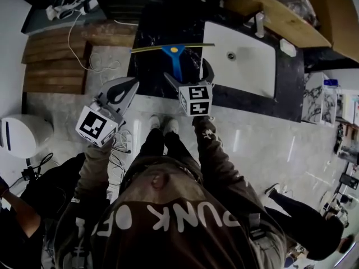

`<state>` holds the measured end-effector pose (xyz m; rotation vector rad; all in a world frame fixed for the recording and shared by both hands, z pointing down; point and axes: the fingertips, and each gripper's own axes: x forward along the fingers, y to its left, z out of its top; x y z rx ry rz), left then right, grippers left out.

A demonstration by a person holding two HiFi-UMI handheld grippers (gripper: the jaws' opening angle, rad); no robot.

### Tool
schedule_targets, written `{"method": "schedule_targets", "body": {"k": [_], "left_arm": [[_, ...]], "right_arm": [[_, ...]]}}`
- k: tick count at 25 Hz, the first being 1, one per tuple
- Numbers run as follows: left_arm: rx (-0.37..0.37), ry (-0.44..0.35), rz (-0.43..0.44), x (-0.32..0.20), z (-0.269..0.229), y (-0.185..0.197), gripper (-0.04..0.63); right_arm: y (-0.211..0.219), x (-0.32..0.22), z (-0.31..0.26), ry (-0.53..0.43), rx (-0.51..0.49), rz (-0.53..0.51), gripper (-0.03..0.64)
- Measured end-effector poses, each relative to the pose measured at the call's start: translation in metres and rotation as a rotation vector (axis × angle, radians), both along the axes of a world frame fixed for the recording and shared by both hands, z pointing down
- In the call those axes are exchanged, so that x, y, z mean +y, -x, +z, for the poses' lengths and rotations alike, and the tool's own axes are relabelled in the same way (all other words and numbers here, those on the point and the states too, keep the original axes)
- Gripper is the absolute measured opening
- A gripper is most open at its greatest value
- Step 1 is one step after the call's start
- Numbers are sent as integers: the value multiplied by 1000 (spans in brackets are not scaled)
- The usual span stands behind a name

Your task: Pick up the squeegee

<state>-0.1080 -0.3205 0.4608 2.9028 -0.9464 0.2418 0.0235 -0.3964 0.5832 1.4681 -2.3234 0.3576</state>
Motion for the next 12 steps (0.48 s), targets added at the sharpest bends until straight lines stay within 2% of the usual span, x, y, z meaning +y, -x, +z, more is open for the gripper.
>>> {"method": "schedule_targets", "body": {"k": [12], "left_arm": [[-19,13,-26,-17,-3,-21,3]], "right_arm": [[17,-33,41,141,28,-9,594]]}}
